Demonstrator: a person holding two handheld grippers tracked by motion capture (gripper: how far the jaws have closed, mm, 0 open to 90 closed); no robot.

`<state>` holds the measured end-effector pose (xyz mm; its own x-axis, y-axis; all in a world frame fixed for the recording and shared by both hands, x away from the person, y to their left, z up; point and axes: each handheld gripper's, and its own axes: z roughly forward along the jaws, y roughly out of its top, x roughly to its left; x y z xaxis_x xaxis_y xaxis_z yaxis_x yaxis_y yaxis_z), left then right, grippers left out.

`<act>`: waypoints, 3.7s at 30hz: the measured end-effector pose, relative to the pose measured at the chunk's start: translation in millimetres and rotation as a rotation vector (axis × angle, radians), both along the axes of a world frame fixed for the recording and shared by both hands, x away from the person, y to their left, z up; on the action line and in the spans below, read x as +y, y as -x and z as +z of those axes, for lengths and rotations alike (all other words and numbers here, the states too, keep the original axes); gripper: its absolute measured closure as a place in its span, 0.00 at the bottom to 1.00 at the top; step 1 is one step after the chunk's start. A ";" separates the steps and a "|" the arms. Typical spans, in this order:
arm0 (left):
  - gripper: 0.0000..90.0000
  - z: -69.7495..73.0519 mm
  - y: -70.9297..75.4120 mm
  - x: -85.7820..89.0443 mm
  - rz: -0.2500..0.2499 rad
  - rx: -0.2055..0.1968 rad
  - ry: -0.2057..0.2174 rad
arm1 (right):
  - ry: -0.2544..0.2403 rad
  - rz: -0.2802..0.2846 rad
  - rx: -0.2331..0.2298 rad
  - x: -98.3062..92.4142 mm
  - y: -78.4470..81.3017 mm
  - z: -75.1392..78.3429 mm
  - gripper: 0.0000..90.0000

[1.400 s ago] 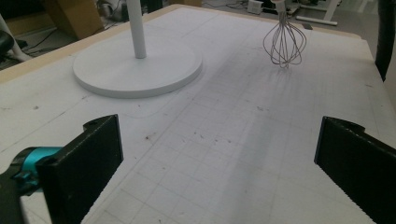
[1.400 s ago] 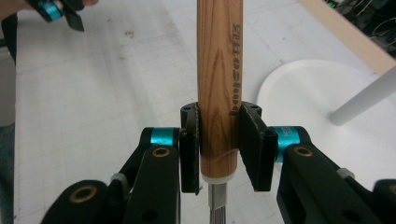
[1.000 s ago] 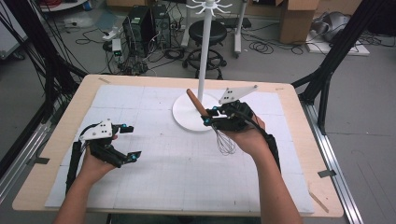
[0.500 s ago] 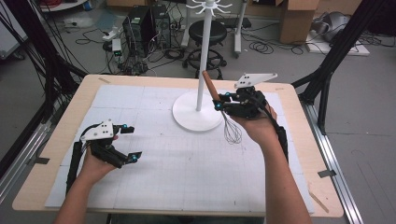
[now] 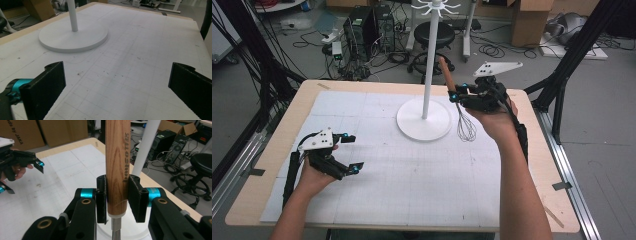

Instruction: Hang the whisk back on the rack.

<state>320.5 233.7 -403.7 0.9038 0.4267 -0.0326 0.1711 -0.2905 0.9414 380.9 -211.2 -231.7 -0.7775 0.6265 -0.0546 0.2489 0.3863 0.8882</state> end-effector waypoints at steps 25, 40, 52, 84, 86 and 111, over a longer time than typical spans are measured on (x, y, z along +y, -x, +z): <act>0.02 -0.1 -0.3 -0.2 -0.003 -0.002 -0.002 | -0.018 -0.043 -0.055 -14.7 -14.0 51.3 0.78; 0.02 -0.8 -0.8 -0.7 0.000 0.002 0.000 | -0.033 -0.074 -0.076 -19.1 -31.9 71.6 0.78; 0.02 -0.4 0.1 -1.4 -0.001 0.001 0.001 | -0.040 -0.138 -0.065 -27.7 -44.3 81.8 0.78; 0.02 -0.6 -0.1 -1.0 -0.004 0.003 0.000 | 0.001 -0.131 -0.052 -7.9 -55.0 75.5 0.78; 0.02 -0.7 -0.1 -1.4 -0.003 0.002 0.000 | 0.006 -0.142 -0.046 -7.6 -57.3 75.4 0.78; 0.02 0.2 0.9 0.2 -0.001 0.001 0.000 | 0.007 -0.163 -0.020 9.2 -72.3 70.5 0.79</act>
